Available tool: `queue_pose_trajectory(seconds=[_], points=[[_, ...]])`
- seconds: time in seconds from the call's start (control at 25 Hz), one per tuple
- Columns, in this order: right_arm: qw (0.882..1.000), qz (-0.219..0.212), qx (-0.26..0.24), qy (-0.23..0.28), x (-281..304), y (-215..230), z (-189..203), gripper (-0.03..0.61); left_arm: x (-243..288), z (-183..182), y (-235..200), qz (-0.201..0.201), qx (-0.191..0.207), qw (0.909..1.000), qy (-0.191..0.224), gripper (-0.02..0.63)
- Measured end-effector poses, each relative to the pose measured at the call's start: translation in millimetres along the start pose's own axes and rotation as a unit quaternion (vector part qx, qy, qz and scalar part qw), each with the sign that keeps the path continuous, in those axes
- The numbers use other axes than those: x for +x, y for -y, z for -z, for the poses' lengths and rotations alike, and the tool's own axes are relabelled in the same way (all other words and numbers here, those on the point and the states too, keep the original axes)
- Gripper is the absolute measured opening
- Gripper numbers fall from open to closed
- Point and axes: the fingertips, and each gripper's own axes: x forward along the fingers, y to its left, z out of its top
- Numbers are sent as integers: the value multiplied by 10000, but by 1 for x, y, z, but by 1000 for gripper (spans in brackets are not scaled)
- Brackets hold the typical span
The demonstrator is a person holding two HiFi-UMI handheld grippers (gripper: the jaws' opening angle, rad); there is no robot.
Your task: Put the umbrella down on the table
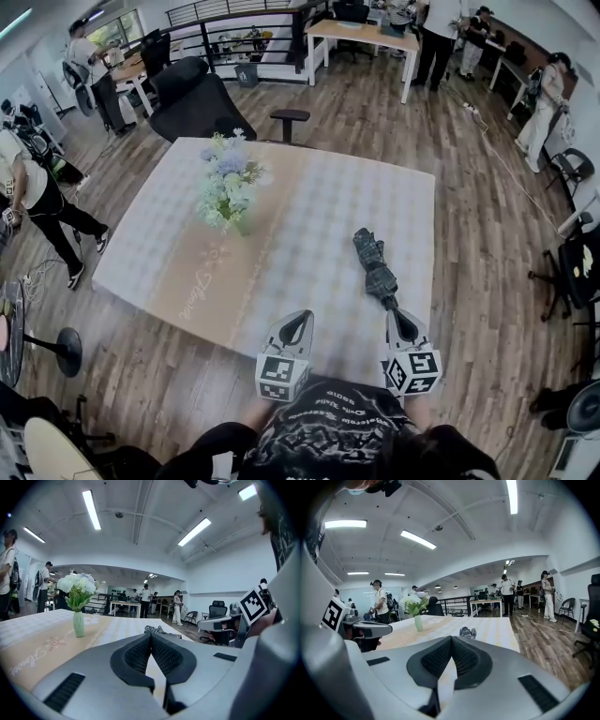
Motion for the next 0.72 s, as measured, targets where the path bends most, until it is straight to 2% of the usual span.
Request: queue_pose_trajectory(seconds=[0.44, 0.72], points=[[9999, 83, 22, -97, 0, 0, 9, 8, 6, 1, 3, 113, 177, 9998, -3, 20], [9998, -21, -106, -184, 5, -8, 12, 8, 7, 0, 4, 143, 119, 9998, -2, 20]])
